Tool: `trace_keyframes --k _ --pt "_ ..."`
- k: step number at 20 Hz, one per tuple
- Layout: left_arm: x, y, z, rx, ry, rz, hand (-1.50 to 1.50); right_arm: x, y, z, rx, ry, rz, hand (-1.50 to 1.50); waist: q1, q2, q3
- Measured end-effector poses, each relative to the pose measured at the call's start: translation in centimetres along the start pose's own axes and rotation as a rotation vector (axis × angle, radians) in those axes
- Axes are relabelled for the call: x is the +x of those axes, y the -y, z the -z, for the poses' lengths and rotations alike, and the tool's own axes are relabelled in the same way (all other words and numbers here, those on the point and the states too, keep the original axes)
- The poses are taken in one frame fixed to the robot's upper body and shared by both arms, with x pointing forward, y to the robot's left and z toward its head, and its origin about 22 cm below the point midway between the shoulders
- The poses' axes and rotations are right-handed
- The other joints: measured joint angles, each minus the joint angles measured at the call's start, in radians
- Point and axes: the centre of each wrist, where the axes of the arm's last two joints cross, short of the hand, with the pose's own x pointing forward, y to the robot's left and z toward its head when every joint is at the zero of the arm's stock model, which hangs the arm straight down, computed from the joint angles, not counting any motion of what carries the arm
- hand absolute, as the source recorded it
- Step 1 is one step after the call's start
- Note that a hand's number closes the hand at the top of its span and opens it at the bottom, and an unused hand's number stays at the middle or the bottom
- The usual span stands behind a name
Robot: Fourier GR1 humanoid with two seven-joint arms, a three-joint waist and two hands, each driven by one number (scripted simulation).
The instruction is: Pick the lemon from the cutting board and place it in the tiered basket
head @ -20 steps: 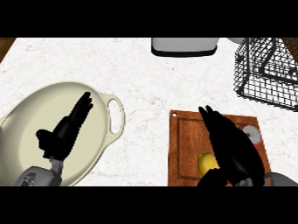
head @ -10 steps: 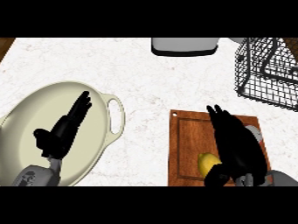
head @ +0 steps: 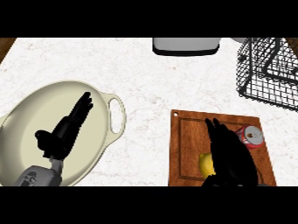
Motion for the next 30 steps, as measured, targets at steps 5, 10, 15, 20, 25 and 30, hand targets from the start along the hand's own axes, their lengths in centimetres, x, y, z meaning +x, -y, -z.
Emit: trace_keyframes --k 5,10,15,20,25,30 --pt "0.1 0.1 0.0 -0.004 -0.001 -0.003 0.0 -0.5 -1.0 0.3 -0.003 -0.053 0.005 -1.5 0.005 0.002 0.001" --pt "0.6 0.0 0.5 -0.006 0.007 0.001 0.0 -0.9 -2.2 0.5 0.01 -0.098 0.008 -1.5 0.009 0.004 0.002" --pt "0.9 0.4 0.3 -0.013 0.006 0.003 0.0 -1.2 -3.1 0.4 0.022 -0.118 0.016 -1.5 0.013 0.005 0.002" --pt "0.4 0.1 0.3 -0.014 0.008 0.004 0.0 -1.5 -4.1 1.3 0.037 -0.138 0.016 -1.5 0.014 0.006 0.002" --pt "0.6 0.8 0.3 -0.013 0.008 0.004 0.0 -1.5 -4.6 1.5 0.033 -0.135 0.042 1.5 0.015 0.006 0.003" --pt "0.9 0.9 1.2 -0.015 0.012 0.0 0.0 -0.9 -4.5 1.9 -0.041 -0.095 0.059 1.5 0.015 0.006 0.003"
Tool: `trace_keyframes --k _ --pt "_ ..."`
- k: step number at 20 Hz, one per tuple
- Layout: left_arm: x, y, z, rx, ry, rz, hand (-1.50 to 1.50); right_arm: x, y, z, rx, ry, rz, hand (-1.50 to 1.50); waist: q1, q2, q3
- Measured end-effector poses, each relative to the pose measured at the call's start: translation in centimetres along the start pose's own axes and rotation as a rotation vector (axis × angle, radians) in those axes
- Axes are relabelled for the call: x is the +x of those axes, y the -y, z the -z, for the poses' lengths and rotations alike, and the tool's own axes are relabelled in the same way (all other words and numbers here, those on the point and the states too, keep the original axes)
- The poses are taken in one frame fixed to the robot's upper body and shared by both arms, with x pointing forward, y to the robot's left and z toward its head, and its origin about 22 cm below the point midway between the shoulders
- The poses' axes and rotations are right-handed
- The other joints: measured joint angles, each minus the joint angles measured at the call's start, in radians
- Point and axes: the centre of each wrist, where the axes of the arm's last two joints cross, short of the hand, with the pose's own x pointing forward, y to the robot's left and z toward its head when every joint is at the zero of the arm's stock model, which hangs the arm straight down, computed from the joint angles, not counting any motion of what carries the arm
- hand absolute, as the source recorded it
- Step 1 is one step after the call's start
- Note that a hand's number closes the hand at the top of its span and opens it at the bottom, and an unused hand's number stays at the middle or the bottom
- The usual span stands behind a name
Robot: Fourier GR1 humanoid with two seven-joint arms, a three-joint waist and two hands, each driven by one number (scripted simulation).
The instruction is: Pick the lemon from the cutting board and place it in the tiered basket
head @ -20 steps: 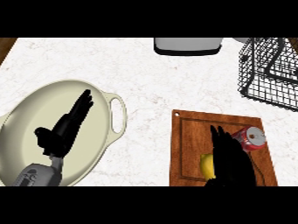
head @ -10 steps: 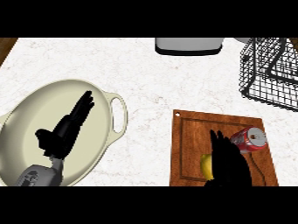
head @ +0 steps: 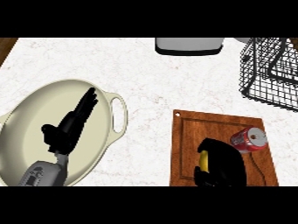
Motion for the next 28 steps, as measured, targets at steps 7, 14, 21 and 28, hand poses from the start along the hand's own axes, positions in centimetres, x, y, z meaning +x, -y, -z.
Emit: trace_keyframes --k 7,14,21,28 --pt "-0.4 0.1 -0.7 0.0 0.001 0.01 0.0 0.3 -1.2 0.0 -0.049 0.013 0.003 1.5 0.001 0.0 0.0" --pt "-0.6 -0.6 -0.9 0.026 -0.006 -0.002 0.0 -8.5 4.1 3.4 -0.144 -0.038 -0.053 1.5 -0.029 0.0 0.004" --pt "-1.1 -1.3 -1.6 0.064 -0.016 -0.007 0.0 -17.9 12.4 6.5 -0.277 -0.048 -0.012 1.5 -0.068 -0.003 0.011" --pt "-1.2 -1.4 -1.7 0.059 -0.017 -0.015 0.0 -24.0 21.3 6.8 -0.421 0.166 0.275 1.5 -0.064 -0.007 0.01"
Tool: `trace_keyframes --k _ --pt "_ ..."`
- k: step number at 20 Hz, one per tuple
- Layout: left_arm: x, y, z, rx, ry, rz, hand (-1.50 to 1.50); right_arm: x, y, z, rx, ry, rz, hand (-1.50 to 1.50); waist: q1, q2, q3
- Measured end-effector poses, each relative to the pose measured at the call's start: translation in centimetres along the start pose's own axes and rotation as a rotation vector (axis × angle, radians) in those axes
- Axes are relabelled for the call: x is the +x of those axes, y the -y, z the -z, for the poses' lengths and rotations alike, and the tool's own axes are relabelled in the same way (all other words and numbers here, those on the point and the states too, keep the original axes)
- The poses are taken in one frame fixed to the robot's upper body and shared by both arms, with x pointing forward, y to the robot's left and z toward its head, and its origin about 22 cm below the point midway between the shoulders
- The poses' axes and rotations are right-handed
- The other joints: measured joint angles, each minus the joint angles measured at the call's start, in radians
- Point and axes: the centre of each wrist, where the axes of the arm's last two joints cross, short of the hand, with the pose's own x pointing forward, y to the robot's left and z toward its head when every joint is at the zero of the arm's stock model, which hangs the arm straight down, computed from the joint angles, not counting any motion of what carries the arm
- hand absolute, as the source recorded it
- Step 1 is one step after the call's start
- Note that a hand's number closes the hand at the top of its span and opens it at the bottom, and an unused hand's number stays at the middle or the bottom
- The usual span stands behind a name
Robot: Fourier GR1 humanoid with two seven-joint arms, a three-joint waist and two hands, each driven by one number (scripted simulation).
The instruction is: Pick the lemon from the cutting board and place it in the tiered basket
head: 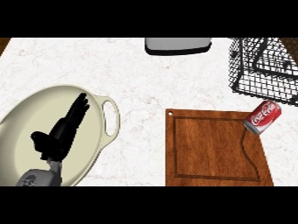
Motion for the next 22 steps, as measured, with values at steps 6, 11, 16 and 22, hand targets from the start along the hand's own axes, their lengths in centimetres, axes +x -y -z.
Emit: trace_keyframes --k 6,11,16,22 --pt "0.6 0.6 0.4 -0.039 0.013 0.009 0.0 -4.3 9.7 1.6 -0.055 0.107 0.138 1.5 0.05 0.009 -0.004" --pt "0.9 1.4 1.0 -0.084 0.022 0.011 0.0 -4.7 15.2 3.6 -0.072 0.129 0.216 1.5 0.089 0.015 -0.007" --pt "0.7 1.6 1.6 -0.103 0.031 0.022 0.0 -2.4 17.7 6.0 -0.052 0.126 0.235 1.5 0.108 0.018 -0.008" --pt "1.1 2.2 2.0 -0.124 0.035 0.021 0.0 2.2 16.5 9.9 -0.012 0.116 0.262 1.5 0.125 0.02 -0.009"
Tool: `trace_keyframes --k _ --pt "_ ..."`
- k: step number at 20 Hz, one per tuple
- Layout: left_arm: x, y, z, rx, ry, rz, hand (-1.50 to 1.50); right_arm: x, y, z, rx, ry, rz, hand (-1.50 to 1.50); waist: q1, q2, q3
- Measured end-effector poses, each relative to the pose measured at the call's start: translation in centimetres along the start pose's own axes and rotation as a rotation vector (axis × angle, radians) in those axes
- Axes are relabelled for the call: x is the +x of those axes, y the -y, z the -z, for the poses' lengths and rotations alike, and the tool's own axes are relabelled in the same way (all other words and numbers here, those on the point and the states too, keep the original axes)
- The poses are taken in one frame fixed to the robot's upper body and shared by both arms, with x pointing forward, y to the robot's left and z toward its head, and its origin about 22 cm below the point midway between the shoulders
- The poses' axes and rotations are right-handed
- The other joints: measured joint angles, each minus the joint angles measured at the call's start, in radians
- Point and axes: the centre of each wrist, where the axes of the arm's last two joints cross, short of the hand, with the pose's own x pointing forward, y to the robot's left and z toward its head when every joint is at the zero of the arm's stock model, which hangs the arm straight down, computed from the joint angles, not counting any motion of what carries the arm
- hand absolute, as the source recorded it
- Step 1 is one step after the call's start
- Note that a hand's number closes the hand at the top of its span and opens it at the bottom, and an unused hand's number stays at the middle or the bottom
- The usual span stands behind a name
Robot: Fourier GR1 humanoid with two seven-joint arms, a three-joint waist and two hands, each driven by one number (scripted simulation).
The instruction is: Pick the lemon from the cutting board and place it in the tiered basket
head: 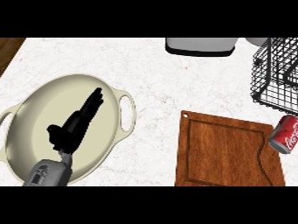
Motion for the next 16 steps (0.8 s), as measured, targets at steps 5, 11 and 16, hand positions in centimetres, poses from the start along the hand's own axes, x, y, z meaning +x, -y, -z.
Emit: trace_keyframes --k 5,11,16 --pt "-0.2 0.4 -0.3 0.004 -0.004 -0.006 0.0 2.2 -3.2 3.1 0.068 0.002 -0.009 1.5 -0.005 -0.001 0.0" --pt "0.0 0.4 -0.2 0.012 -0.002 -0.001 0.0 3.8 -7.2 5.9 0.122 0.006 -0.008 1.5 -0.009 0.001 0.001" --pt "-0.3 0.3 -0.3 0.015 -0.003 -0.003 0.0 4.4 -10.3 7.4 0.156 0.015 0.015 1.5 -0.01 0.002 0.001"
